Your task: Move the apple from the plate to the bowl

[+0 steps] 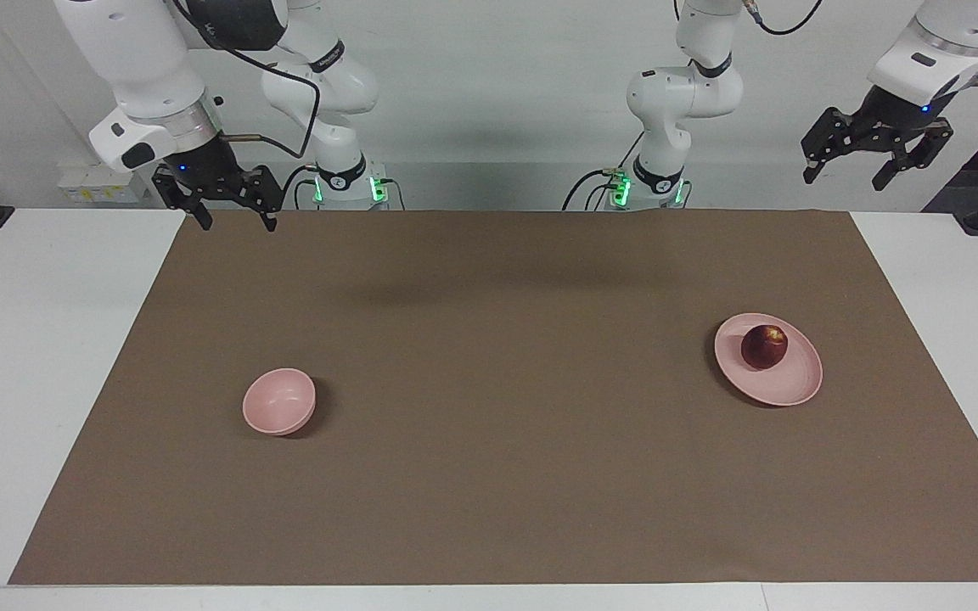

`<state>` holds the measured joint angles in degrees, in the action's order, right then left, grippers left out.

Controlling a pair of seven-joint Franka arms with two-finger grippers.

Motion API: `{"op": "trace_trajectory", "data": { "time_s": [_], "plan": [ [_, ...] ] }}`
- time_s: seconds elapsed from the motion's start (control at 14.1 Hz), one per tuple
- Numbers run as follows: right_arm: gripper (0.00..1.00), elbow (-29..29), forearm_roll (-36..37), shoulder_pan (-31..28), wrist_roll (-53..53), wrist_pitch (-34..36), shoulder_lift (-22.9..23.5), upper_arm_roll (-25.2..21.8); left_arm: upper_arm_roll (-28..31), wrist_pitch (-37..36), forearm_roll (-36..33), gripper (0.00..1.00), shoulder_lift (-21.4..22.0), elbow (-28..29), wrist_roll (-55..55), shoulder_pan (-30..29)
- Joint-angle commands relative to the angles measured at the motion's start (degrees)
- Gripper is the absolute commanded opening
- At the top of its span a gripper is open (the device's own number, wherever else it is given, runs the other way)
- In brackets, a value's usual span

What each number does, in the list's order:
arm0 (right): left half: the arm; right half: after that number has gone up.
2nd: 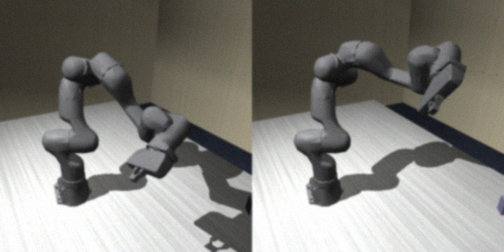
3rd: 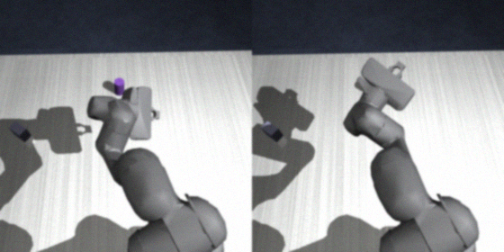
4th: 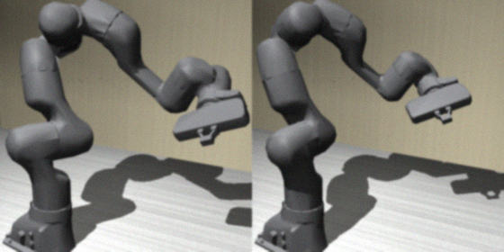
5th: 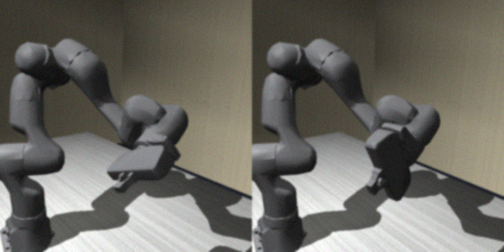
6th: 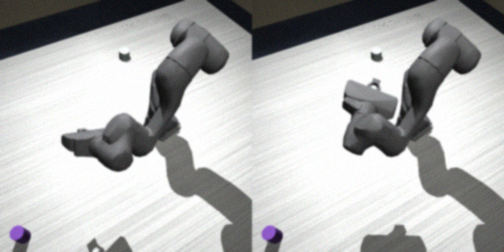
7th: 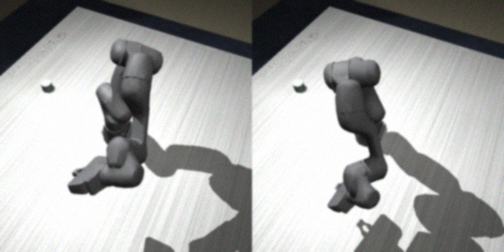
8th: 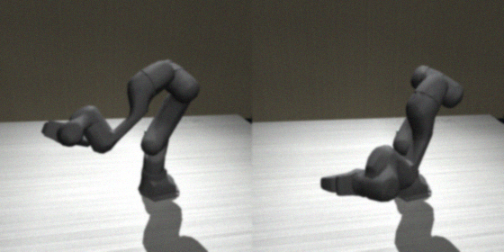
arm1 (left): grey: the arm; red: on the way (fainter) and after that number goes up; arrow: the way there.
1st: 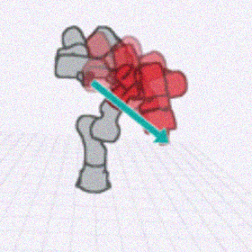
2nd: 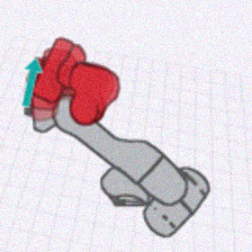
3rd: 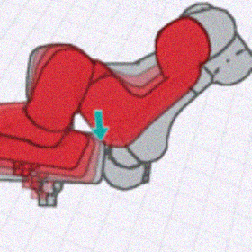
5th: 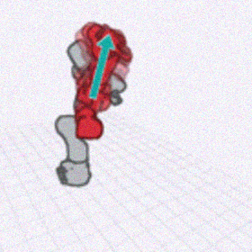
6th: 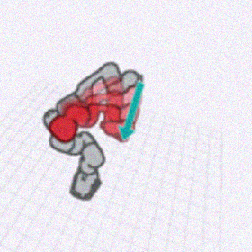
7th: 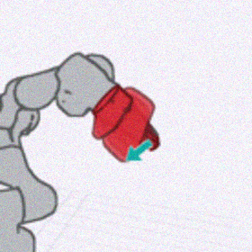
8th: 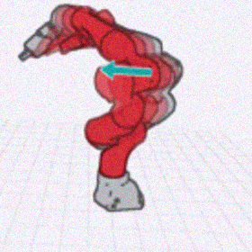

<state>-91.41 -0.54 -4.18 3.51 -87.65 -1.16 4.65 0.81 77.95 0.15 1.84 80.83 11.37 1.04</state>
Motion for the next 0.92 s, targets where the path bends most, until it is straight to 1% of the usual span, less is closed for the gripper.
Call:
{"op": "trace_trajectory", "data": {
  "time_s": [0.0, 0.85],
  "plan": [
    [1.0, -1.48, -1.4, -1.01, -1.58, 0.37, -1.56, 0.35, 0.07, -1.05, -0.5, 1.0, 0.27, -0.5, -0.56, 0.19],
    [1.0, -1.22, -1.4, -1.01, -1.4, -0.15, -1.21, 0.35, 0.07, -1.05, -0.5, 1.0, 0.27, -0.5, -0.56, 0.19]
  ]
}}
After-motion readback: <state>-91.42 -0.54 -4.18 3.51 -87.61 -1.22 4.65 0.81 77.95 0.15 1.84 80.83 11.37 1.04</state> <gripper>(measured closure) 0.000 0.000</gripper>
